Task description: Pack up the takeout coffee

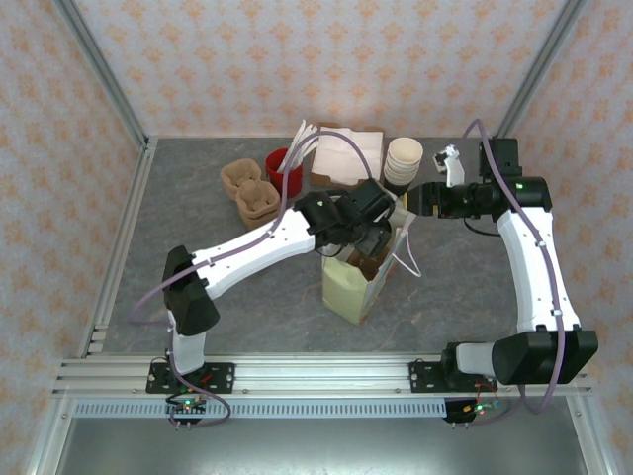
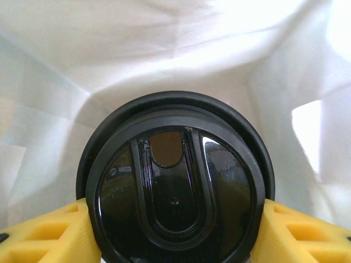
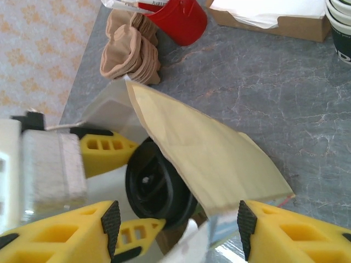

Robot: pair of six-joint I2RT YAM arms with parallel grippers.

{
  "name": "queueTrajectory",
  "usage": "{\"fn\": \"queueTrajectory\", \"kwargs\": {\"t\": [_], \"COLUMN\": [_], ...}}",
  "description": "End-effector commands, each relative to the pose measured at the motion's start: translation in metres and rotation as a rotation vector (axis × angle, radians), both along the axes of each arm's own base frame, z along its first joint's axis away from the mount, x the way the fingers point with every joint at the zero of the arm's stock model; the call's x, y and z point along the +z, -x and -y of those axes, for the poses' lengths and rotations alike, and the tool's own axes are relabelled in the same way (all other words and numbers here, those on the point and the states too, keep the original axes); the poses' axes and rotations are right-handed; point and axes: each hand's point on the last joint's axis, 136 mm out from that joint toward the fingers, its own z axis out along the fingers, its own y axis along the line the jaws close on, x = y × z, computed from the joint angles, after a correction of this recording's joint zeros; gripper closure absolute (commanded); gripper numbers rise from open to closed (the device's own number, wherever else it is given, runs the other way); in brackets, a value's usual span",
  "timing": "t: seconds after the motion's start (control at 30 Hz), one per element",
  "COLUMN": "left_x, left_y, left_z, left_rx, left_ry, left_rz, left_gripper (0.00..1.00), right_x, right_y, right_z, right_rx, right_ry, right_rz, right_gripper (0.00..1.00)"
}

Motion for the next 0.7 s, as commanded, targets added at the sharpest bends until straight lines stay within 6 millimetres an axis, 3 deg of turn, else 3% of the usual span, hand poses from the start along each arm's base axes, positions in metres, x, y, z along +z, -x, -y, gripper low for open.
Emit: {"fn": "queueTrajectory", "kwargs": {"t": [0.0,0.37,0.67], "left_x": [0.017,0.022,0.025], "left_y": [0.006,0.013,0.012], "left_z": [-0.007,-0.015,-0.022], "left_rx": [-0.011,-0.008,0.017], "left_ry": [0.027,0.045,0.052], "left_rz": [0.015,0.014,0.030], "left_gripper": [0.39,0.39,0.39], "right_x": [-0.001,-0.011,-0.015], "right_y": [-0.002,-0.039,-0.041], "right_z": [-0.002,-0.013,-0.037], "right_rx": [0.056,0.154,0.243], "right_ry": [0.029,0.150,0.103], "right_rz": [0.042,0.115,0.109], "right_gripper": [0.40,0.39,0.47]}}
